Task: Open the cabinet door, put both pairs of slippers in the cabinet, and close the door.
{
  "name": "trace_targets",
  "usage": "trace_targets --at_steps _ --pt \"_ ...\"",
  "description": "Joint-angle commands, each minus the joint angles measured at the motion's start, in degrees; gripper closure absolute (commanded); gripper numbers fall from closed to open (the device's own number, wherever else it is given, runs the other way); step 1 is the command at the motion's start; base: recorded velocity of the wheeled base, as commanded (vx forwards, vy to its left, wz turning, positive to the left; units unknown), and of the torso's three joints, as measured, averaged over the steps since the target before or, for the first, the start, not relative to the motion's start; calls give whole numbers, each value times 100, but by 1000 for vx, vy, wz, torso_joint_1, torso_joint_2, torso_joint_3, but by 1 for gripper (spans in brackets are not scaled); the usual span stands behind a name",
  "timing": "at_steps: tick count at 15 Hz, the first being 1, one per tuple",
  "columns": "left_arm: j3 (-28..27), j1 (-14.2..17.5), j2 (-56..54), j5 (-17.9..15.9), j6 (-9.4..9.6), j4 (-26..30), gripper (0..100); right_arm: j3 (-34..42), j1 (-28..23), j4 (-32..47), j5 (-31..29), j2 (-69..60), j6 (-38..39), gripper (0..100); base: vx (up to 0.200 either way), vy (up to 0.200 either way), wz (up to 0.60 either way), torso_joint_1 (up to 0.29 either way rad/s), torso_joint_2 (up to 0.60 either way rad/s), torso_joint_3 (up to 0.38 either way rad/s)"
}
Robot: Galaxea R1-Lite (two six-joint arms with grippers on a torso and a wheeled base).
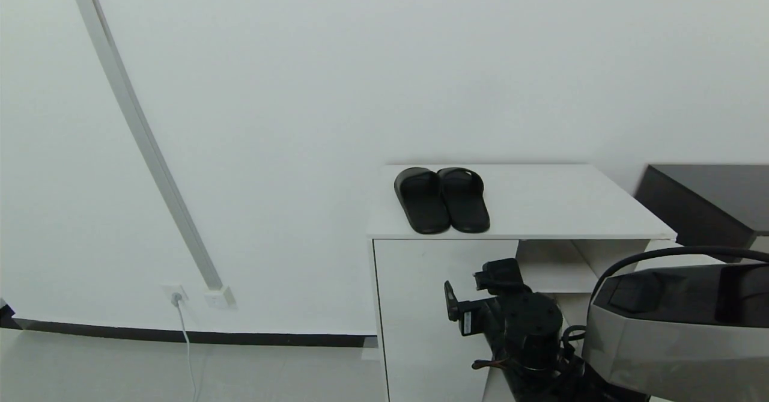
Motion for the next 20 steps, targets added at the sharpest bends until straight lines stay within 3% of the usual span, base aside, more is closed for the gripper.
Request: trace_targets --at_steps 1,10,14,17,18,19,20 --pt "0 0 7 2 -4 -1 100 41 6 -6 -1 -4 -1 0 0 0 0 261 -603 -339" --pt "0 0 7 2 -4 -1 100 59 6 -6 157 32 -89 0 0 0 0 206 -451 -251" --pt "0 0 7 2 5 -1 100 -2 6 -6 236 -109 -370 0 0 0 0 18 -41 -20" --pt "0 0 7 2 40 -1 100 -609 15 1286 236 -487 78 0 0 0 0 0 0 0" --pt "0 0 7 2 189 7 100 -1242 33 2605 236 -839 535 0 0 0 0 0 0 0" --pt "0 0 7 2 207 7 100 -1628 76 3510 236 -1076 799 0 0 0 0 0 0 0" --pt "0 0 7 2 189 7 100 -1839 112 3949 245 -1190 948 0 0 0 0 0 0 0"
